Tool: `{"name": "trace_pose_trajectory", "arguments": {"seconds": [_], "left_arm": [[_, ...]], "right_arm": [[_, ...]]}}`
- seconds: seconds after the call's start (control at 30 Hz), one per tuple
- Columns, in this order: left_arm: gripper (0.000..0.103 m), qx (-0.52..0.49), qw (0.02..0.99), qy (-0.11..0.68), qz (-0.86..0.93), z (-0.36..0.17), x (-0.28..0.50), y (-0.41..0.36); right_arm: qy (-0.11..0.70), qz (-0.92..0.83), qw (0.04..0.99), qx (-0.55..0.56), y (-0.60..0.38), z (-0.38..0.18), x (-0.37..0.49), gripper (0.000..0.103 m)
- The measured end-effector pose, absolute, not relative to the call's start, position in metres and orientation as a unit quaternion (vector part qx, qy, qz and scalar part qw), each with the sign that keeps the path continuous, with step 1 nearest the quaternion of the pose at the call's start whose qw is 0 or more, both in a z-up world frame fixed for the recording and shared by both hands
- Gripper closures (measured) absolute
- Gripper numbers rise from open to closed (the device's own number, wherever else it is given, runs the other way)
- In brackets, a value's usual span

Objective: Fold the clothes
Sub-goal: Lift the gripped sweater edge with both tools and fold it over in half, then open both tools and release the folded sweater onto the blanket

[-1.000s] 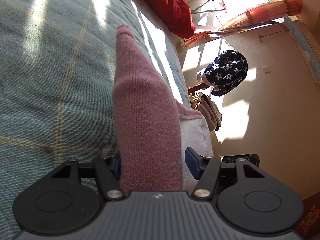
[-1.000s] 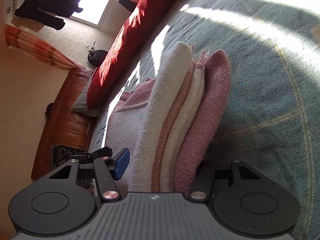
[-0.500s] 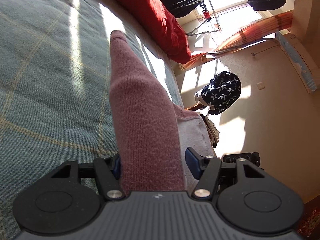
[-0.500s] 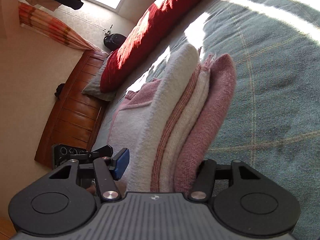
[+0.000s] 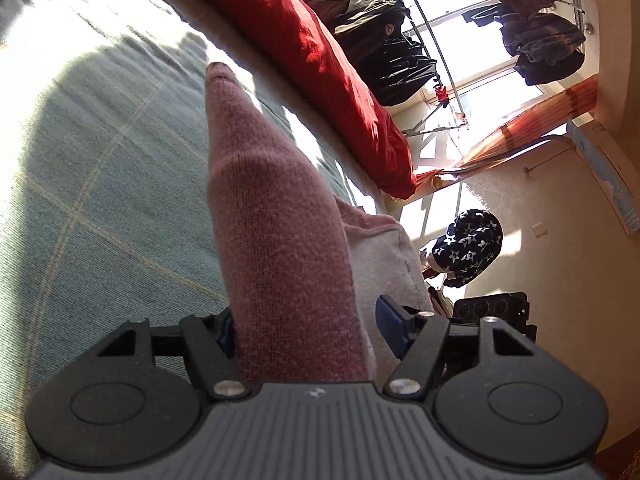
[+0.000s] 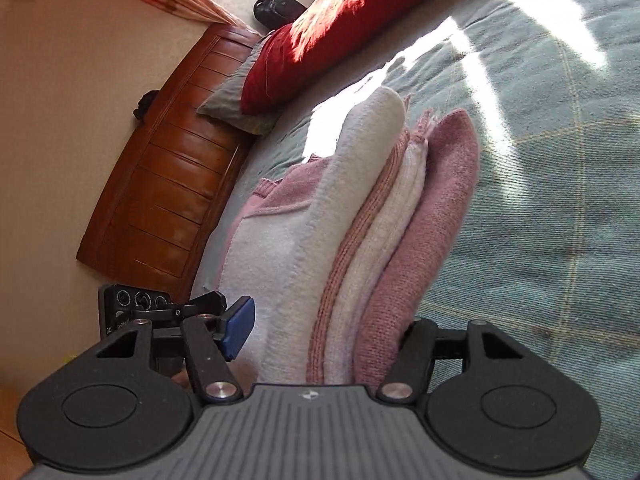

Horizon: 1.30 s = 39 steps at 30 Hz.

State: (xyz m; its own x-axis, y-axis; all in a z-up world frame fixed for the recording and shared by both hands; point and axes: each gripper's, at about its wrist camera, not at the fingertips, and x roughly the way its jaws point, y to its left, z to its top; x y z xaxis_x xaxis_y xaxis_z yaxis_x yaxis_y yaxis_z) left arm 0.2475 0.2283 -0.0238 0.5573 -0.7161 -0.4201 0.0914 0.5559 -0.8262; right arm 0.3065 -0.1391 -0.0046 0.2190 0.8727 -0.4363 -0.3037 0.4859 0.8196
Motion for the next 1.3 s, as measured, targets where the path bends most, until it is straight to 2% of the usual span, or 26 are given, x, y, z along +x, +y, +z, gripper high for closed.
{"name": "trace_pose_trajectory", "arguments": {"seconds": [0.77, 1.07, 1.3], "left_arm": [[0.037, -0.438, 0.835, 0.317, -0.1, -0.021, 0.241, 0.459], [0.037, -0.444, 0.84, 0.306, -0.063, -0.032, 0.273, 0.517], [0.037, -0.448, 0.843, 0.298, -0.033, -0.042, 0.298, 0.561]], "right_arm": [[0.498, 0.518, 0.651, 0.244, 0.152, -0.007, 0.372, 0.035], [0.494, 0.529, 0.655, 0.217, 0.237, -0.013, 0.393, 0.035], [0.502, 0.521, 0.659, 0.205, 0.268, -0.036, 0.398, 0.035]]}}
